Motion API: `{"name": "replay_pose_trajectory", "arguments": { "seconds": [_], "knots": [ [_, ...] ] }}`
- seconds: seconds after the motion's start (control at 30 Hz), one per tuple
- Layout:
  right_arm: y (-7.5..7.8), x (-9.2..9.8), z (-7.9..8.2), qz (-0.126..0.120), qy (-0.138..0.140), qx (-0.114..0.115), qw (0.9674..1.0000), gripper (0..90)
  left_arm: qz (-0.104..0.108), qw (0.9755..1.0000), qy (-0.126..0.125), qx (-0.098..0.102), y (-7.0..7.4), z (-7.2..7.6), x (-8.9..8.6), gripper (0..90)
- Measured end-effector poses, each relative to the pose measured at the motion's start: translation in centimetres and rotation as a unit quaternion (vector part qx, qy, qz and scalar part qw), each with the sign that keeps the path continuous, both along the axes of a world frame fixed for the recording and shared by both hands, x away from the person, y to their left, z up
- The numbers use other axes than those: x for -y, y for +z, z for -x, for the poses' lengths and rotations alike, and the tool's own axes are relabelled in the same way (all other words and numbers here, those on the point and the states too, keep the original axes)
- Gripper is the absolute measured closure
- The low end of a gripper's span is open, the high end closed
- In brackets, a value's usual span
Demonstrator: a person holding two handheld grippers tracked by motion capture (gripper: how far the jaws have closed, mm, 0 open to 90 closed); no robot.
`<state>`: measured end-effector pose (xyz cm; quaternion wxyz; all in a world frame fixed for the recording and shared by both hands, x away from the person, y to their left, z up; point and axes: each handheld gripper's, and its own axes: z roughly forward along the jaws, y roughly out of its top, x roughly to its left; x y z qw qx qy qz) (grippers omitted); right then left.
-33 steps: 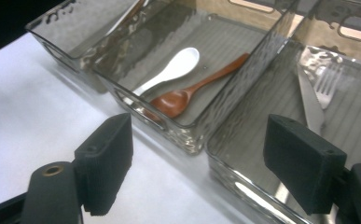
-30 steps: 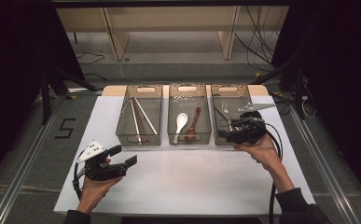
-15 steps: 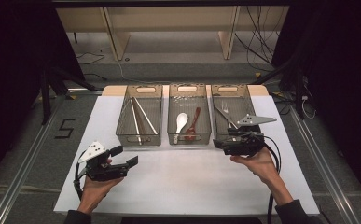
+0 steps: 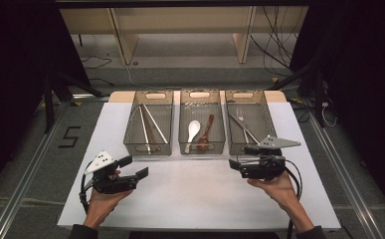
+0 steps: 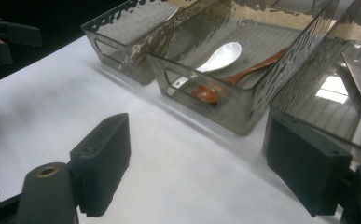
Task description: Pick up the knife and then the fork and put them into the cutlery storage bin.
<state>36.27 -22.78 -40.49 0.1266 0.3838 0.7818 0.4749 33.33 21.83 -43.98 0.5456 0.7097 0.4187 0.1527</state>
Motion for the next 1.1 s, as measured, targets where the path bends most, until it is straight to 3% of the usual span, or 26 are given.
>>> {"name": "replay_pose_trajectory", "arguments": {
  "seconds": [0.57, 1.1],
  "knots": [
    [-2.6, 0.5, 3.3, -0.026, -0.013, 0.024, 0.9993, 20.2, 0.001, 0.9998, -0.021, -0.002, 0.0, 0.4, 0.7, 17.5],
    [-3.2, 0.8, 4.1, -0.031, -0.018, 0.041, 0.9985, 20.0, 0.004, 0.9995, -0.032, -0.006, -0.1, 0.7, 1.0, 16.2]
  ]
}}
